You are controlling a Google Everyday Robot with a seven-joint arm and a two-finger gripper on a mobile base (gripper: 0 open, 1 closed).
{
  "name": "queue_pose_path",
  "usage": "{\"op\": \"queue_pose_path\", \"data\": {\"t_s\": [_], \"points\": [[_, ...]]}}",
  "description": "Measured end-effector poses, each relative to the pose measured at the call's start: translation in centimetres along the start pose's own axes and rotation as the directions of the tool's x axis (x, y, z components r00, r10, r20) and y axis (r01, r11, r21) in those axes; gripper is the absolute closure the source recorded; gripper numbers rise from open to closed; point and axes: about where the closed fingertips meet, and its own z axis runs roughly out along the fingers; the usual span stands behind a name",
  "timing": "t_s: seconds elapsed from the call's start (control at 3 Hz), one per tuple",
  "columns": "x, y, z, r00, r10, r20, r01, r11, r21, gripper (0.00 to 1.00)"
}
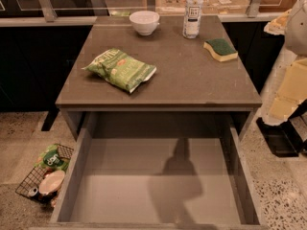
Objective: Place sponge into top drawer
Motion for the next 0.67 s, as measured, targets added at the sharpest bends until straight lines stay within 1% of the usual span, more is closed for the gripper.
{"op": "queue_pose_path", "data": {"t_s": [0.33,0.67], "points": [[0.0,-0.1,-0.1,1.000,0.000,0.002,0.000,1.0000,0.005,0.00],[0.1,-2.9,0.1,0.999,0.015,0.044,-0.017,0.9977,0.066,0.00]]}}
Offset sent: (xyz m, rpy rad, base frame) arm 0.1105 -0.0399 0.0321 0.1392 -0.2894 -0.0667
